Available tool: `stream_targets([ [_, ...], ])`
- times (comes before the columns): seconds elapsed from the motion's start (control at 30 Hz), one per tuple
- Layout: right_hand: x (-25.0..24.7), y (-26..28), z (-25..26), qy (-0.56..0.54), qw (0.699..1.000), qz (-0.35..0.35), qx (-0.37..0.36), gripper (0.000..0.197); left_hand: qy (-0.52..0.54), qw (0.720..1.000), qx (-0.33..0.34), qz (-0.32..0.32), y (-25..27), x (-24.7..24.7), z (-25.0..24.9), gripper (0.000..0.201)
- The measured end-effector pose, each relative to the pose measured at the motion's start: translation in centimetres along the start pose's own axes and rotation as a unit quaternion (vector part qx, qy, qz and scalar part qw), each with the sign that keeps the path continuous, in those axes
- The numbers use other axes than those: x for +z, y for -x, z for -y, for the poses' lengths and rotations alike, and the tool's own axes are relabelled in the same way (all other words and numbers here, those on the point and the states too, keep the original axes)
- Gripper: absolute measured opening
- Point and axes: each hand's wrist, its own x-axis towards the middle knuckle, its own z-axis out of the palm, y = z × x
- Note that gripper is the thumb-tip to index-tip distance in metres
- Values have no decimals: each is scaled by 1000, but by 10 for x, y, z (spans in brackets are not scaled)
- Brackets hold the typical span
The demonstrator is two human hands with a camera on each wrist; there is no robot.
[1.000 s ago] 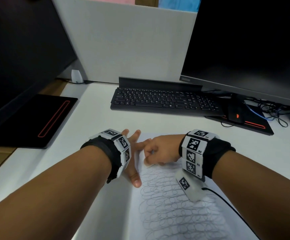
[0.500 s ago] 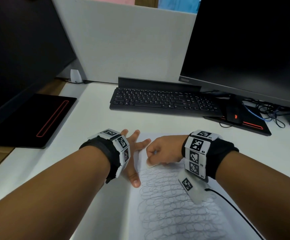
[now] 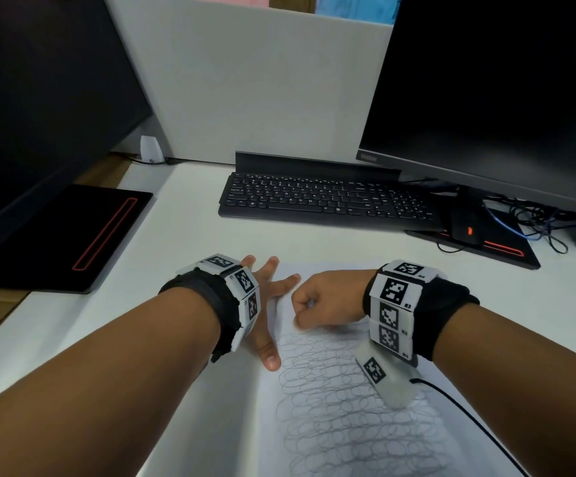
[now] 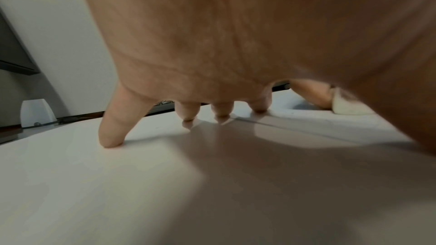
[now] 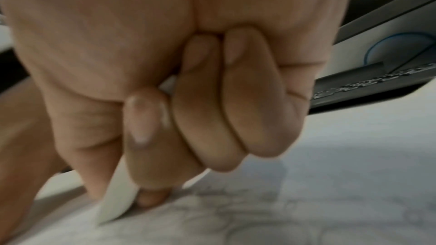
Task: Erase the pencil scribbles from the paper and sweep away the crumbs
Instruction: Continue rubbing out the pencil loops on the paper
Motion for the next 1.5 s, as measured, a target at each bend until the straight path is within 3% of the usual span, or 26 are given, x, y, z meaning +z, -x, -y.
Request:
stream_targets([
  [0.13,-5,1,-3,-11,998,-54,7,22,3,1000,3,-1,1,-1,-1,137],
  [0.27,0,1,-1,3,1000,-8,-1,21,11,1000,4,0,1,-1,0,137],
  [0.4,-4,1,-5,-12,998,-60,12,23,3,1000,7,-8,1,1,0,137],
  [0.53,-3,3,-2,-6,1000,-4,5,23,3,1000,1,-3,-2,1,1,138],
  [0.67,-6,2,-6,-19,998,-57,22,24,5,1000,4,-7,-1,1,0,138],
  [0.8,-4,3,-4,-17,1000,0,17,22,5,1000,1,-1,-5,2,2,140],
  [0.93,-7,2,-8,-17,998,-51,28,24,6,1000,7,-7,-6,3,3,139],
  [1.07,-4,5,-7,-18,1000,2,20,22,5,1000,6,-1,-7,2,3,141],
  [1.17,-5,4,-10,-13,998,-62,25,23,4,1000,7,-3,-7,2,3,140],
  [1.3,-2,5,-8,-16,1000,-14,16,23,9,1000,7,1,-5,0,3,140],
  [1.43,-5,5,-13,-21,998,-56,26,24,5,1000,9,-6,-4,1,1,139],
  [1.5,-4,6,-11,-23,999,-25,21,22,-1,1000,4,-7,-3,1,1,139],
])
